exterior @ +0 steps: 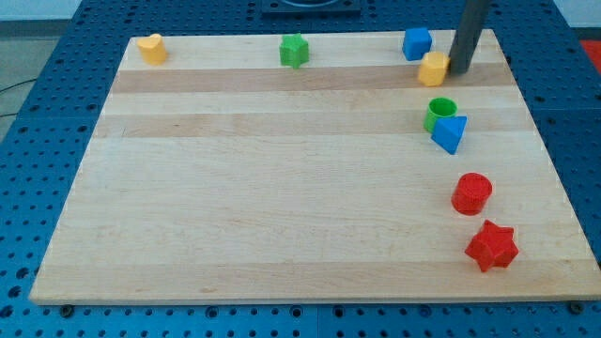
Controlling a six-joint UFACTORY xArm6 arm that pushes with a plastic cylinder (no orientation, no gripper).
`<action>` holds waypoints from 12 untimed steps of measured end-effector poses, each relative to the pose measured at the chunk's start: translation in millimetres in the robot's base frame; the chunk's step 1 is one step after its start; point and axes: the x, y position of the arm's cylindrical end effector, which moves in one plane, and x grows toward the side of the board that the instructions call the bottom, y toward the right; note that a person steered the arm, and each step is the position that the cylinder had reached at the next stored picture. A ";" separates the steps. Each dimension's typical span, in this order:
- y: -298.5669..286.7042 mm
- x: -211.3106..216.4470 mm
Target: Slide the green circle towards the center left of the board
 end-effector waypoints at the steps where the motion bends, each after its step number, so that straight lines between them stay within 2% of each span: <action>1: 2.3 56.3; 2: 58.7 60.9; 3: -7.0 84.3; 4: -122.8 87.9; 5: -107.9 88.0; 6: -82.6 110.7; 7: -182.2 116.3; 8: -235.1 116.0; 9: -146.2 130.2; 10: -214.7 160.8; 11: -310.7 145.2; 12: -370.5 113.6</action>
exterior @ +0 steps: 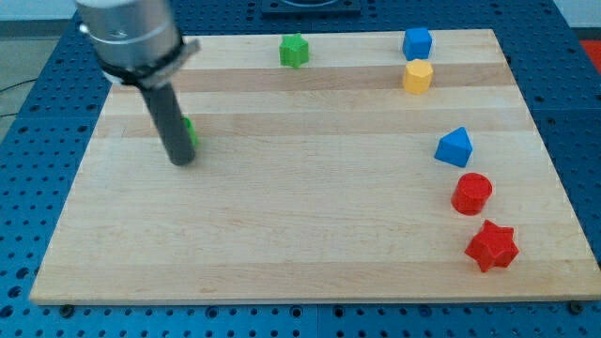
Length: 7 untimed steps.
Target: Slide the green circle towards the center left of the board
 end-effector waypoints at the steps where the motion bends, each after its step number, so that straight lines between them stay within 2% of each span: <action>1: 40.7 -1.1; 3: 21.1 -54.2; 4: 3.5 -50.0; 6: 30.6 -23.9; 7: -12.6 -23.1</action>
